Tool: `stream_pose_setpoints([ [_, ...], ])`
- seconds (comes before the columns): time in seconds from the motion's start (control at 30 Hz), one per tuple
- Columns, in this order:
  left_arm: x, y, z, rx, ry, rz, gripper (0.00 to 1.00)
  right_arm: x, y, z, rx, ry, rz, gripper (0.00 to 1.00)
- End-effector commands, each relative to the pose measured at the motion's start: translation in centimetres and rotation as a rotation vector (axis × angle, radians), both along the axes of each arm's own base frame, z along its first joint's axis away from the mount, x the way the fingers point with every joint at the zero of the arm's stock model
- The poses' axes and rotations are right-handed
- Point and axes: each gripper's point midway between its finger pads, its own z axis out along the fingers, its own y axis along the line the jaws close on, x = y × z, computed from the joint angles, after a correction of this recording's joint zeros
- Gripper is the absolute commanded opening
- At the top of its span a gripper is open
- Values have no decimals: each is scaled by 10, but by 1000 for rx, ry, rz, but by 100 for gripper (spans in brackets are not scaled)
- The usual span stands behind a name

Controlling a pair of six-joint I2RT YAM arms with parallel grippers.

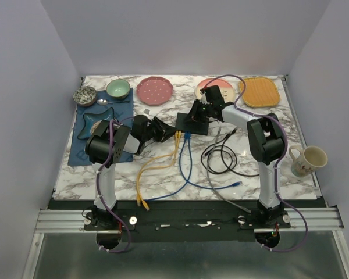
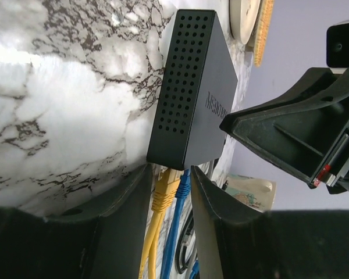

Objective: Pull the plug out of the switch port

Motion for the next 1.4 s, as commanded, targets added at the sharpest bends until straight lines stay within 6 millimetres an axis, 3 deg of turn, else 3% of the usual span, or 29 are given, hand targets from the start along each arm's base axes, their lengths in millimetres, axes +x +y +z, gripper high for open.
stream_pose_setpoints([
  [0.0,-15,-7,0,-45,-9,-48,47,-3,0,-11,-18,24,11,23],
  [0.23,-23,-7,0,-42,-22,-62,48,-2,-1,-16,-26,31,9,23],
  [0.57,-5,-5,-11,-24,47,8,45,-3,0,-21,-22,45,8,23],
  [0.9,-2,-4,-17,-5,89,29,41,-7,-1,-27,-26,63,8,23],
  [1.37,0,-6,-19,-17,96,26,26,-10,1,-30,-26,68,10,23],
])
